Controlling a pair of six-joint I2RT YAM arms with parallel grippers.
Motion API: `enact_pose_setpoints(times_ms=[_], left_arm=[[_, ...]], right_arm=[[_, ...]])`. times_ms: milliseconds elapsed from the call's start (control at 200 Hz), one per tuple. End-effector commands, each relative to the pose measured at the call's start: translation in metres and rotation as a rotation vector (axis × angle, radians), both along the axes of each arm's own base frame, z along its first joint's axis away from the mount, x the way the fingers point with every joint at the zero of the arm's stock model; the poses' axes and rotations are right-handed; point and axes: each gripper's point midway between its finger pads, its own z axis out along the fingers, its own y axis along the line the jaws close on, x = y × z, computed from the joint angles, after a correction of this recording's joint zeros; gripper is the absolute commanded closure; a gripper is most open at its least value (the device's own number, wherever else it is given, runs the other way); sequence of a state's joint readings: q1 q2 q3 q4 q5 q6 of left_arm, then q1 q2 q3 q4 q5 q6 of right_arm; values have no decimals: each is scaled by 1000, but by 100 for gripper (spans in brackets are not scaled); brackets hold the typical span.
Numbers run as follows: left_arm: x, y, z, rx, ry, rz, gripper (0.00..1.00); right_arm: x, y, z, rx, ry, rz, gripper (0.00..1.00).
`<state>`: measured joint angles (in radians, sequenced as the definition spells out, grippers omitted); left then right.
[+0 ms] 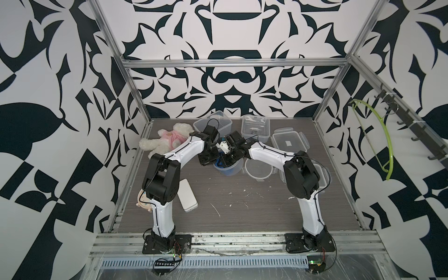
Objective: Wipe the insides of the lunch boxes
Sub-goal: Pick up the lunch box from the center of the board, then place the lunch box at the center of the board.
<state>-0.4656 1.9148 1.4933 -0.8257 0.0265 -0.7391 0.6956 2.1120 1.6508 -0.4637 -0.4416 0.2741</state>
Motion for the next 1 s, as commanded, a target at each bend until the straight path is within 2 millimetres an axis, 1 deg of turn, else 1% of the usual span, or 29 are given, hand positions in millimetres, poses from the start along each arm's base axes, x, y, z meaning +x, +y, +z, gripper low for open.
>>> enact_pose_setpoints(times_ms=[0, 115, 205, 260, 330, 420, 440, 520, 560, 605, 650, 720, 755, 860, 945, 960, 995], left_arm=[[19, 12, 20, 75, -118, 58, 100], [8, -2, 27, 73, -133, 28, 100], [-2, -5, 30, 77, -140, 20, 100], [-7, -5, 31, 85, -144, 20, 100], [-11, -4, 32, 95, -150, 16, 98], [-12, -7, 34, 113, -171, 5, 98], [-16, -5, 32, 131, -154, -3, 98], [-18, -12, 32, 153, -154, -28, 98], [-19, -16, 30, 159, -147, -42, 98], [-21, -19, 28, 163, -140, -52, 96], [-22, -21, 24, 165, -133, -60, 92], [-24, -21, 19, 163, -127, -60, 87], [-26, -20, 17, 162, -125, -58, 85], [-31, -18, 11, 154, -116, -55, 83], [-36, -17, 6, 154, -98, -59, 82], [-32, -21, 7, 139, -115, -57, 81], [-31, -22, 5, 130, -113, -59, 79]], right_arm=[[2, -6, 32, -9, 15, -63, 100], [29, -3, 34, -48, -11, -132, 100], [45, -2, 38, -73, -23, -169, 100], [50, -1, 41, -79, -18, -176, 100], [53, 4, 48, -59, -11, -175, 100], [59, 6, 55, -34, -4, -197, 100], [60, 6, 55, -31, -3, -204, 100], [69, 5, 57, -25, -3, -254, 100], [71, 7, 58, -2, 4, -267, 100], [70, 13, 59, 38, 28, -265, 100], [67, 15, 56, 41, 43, -265, 100], [58, 15, 46, 21, 54, -252, 100], [53, 13, 40, 9, 63, -247, 100], [39, 4, 16, -10, 96, -250, 100], [29, -4, 1, -20, 113, -255, 100], [27, -5, 0, -22, 115, -256, 100], [24, -8, -4, -24, 122, -255, 100]])
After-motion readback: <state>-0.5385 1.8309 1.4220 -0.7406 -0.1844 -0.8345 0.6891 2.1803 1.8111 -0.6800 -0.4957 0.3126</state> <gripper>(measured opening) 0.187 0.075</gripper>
